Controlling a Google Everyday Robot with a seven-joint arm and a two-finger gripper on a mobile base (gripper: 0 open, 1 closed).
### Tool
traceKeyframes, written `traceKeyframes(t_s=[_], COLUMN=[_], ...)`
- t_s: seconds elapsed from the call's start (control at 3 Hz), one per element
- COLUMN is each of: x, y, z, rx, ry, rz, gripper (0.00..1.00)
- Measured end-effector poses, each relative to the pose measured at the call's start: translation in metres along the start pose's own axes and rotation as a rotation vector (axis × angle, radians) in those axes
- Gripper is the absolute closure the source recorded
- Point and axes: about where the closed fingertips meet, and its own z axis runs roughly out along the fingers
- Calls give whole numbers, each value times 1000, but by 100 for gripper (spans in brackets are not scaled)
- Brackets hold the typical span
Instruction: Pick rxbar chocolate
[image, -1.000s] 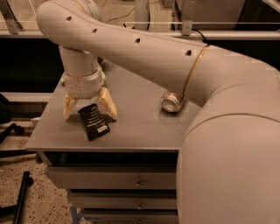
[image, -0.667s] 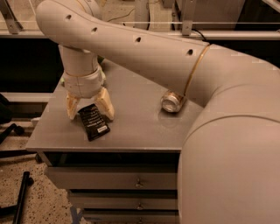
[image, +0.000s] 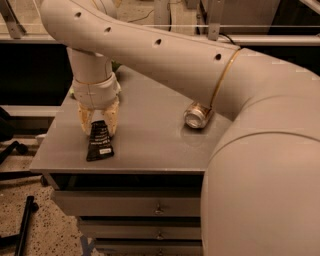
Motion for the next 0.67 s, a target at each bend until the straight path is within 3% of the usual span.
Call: traceKeyframes(t_s=[0.67], x=[40], y=[23], z=[-64], rx=[155], ry=[68], rz=[91], gripper=[100])
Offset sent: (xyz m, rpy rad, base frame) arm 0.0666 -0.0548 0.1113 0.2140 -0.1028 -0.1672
